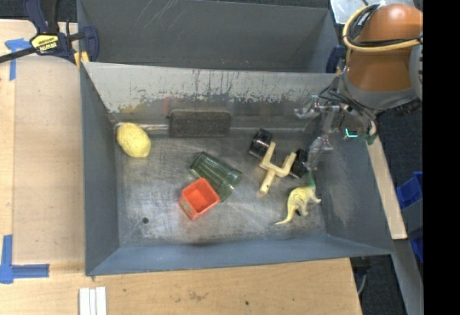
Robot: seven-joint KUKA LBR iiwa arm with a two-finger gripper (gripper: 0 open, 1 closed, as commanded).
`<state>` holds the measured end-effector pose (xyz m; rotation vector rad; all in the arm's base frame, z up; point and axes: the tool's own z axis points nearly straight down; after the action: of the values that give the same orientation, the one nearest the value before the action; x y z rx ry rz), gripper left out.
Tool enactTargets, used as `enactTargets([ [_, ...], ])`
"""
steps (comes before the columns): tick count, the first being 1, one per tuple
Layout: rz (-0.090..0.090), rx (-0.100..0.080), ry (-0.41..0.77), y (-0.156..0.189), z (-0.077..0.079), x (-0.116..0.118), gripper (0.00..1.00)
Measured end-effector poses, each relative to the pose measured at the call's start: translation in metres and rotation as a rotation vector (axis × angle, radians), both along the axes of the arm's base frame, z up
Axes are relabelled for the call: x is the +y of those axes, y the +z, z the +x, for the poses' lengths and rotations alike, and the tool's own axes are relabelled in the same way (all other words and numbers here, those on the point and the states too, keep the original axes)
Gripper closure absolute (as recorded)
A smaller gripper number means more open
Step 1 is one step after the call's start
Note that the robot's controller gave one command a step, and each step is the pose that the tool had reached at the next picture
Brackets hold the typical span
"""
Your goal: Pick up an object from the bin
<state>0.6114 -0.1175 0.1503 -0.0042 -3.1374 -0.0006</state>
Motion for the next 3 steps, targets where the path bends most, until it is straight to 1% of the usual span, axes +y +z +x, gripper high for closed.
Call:
enactTargets([
  [1,-0.001,-0.008,0.002,0.005,0.002,0.0,0.0],
  [2,-0.003,-0.016,0.091,-0.019,-0.003,-0.002,0.0],
  [3,-0.002,-0.011,0.174,-0.074,-0.016,-0.005,0.0],
])
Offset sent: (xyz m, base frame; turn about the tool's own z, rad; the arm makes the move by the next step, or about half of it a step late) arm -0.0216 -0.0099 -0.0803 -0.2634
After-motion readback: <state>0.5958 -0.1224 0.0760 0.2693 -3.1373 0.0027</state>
